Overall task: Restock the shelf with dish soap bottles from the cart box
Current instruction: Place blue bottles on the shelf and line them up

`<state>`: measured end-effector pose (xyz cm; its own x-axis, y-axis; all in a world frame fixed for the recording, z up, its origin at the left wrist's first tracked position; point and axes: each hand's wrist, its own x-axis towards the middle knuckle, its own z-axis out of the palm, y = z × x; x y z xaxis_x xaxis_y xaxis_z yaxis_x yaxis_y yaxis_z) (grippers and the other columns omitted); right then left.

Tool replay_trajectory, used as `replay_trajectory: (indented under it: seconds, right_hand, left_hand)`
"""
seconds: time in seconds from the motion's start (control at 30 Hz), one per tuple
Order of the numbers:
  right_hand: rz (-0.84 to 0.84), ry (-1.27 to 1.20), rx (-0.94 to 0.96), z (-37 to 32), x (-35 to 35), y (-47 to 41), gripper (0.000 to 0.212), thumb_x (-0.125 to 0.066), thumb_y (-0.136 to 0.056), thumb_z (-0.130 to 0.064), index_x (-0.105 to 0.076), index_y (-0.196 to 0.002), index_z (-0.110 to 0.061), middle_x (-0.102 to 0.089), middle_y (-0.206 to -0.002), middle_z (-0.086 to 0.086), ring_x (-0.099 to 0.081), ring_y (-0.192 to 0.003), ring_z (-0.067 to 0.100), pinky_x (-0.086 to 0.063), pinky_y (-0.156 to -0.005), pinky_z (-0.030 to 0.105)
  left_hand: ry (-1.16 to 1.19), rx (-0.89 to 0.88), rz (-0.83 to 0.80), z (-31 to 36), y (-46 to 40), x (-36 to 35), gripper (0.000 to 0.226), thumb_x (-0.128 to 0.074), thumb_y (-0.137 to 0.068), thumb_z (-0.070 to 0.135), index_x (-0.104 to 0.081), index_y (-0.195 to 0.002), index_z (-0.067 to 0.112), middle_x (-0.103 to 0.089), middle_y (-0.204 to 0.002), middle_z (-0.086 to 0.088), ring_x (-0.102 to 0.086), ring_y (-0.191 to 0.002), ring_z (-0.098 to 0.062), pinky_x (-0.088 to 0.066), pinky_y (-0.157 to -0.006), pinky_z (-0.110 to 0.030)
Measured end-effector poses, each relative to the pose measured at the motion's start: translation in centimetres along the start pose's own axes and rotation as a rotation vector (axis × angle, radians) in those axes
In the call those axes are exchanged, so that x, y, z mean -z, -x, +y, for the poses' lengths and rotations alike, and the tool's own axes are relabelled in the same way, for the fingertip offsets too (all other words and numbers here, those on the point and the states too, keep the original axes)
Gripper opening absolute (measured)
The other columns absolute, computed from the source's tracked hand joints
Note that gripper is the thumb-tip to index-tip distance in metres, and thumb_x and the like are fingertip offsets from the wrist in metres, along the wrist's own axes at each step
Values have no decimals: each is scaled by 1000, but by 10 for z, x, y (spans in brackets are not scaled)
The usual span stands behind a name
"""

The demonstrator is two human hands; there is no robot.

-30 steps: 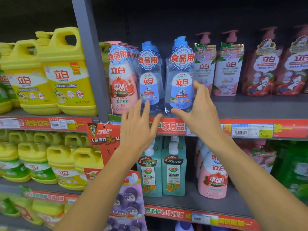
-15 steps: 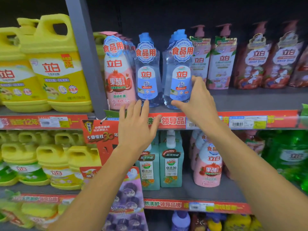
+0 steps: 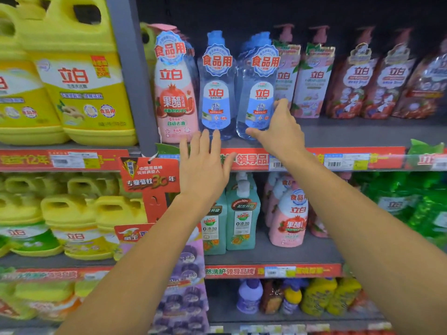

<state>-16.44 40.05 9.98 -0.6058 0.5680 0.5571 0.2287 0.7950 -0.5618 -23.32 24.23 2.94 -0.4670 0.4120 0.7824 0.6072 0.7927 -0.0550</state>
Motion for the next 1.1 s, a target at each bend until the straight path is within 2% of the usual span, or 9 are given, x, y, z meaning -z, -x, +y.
replay_trajectory:
  seconds: [0.13, 0.2, 0.3, 0.4, 0.53, 0.67, 0.77, 0.97, 1.1]
  right_hand:
    - [2, 207, -12, -4, -5, 10, 64, -52, -96, -56, -36, -138, -10, -54, -138, 14, -51, -126, 39, -39, -100, 52]
    - [-37, 338, -25, 1, -4, 26, 72, -28, -101, -62, -27, -153, -12, -41, -153, 15, -33, -143, 37, -17, -117, 57]
    - [-21, 463, 106, 18, -4, 58, 75, -21, -102, -60, -18, -159, -12, -15, -166, 15, -7, -154, 33, 1, -123, 56]
    - [33, 467, 265, 36, -4, 90, 74, -31, -103, -54, -18, -158, -6, -9, -166, 18, -4, -154, 35, -8, -124, 54]
    - [-78, 478, 267, 72, -12, 136, 74, -30, -99, -51, -30, -155, -2, -17, -163, 23, -18, -151, 40, -21, -122, 52]
    - [-372, 551, 117, 124, -16, 208, 75, -23, -98, -49, -25, -155, 0, -26, -161, 22, -27, -148, 38, -28, -118, 51]
    - [-576, 576, 11, 161, -6, 265, 73, -44, -102, -42, -14, -157, -4, -23, -162, 15, -28, -147, 31, -25, -118, 42]
    - [-705, 498, -306, 234, 49, 356, 72, -47, -102, -39, -15, -157, -5, -29, -160, 13, -33, -144, 30, -31, -113, 37]
    - [-655, 506, -422, 274, 108, 393, 70, -46, -102, -38, -17, -157, -5, -30, -159, 14, -33, -143, 32, -33, -112, 39]
  left_hand:
    - [36, 2, -100, -1, -3, 7, 66, -28, -99, 52, -44, -143, 5, -48, -144, -18, -42, -135, -36, -22, -115, -54]
    - [64, -8, -131, -5, -4, 11, 64, -31, -101, 50, -39, -146, 5, -42, -150, -18, -35, -140, -35, -16, -117, -52]
    - [73, -31, -117, -9, 1, 16, 66, -32, -102, 49, -27, -153, 6, -29, -158, -16, -21, -148, -30, -7, -120, -52]
    - [123, -33, -29, -2, 18, 18, 66, -35, -102, 42, -24, -153, 2, -23, -160, -16, -17, -150, -30, -7, -120, -56]
    - [257, -51, -53, 31, 66, 13, 64, -36, -99, 38, -32, -150, 0, -25, -160, -16, -21, -149, -30, -10, -119, -55]
    - [369, -7, -472, 68, 124, 1, 62, -43, -98, 38, -32, -151, 6, -27, -159, -15, -20, -148, -30, -12, -120, -50]
    - [372, -89, -683, 93, 161, -7, 64, -47, -97, 38, -31, -148, 3, -31, -155, -19, -27, -143, -33, -23, -116, -46]
    - [324, -402, -816, 166, 228, 6, 56, -47, -96, 36, -36, -144, 7, -42, -147, -12, -37, -136, -30, -30, -111, -41]
    - [322, -515, -854, 239, 250, 26, 53, -52, -93, 35, -42, -137, 8, -49, -138, -10, -40, -133, -29, -32, -108, -43]
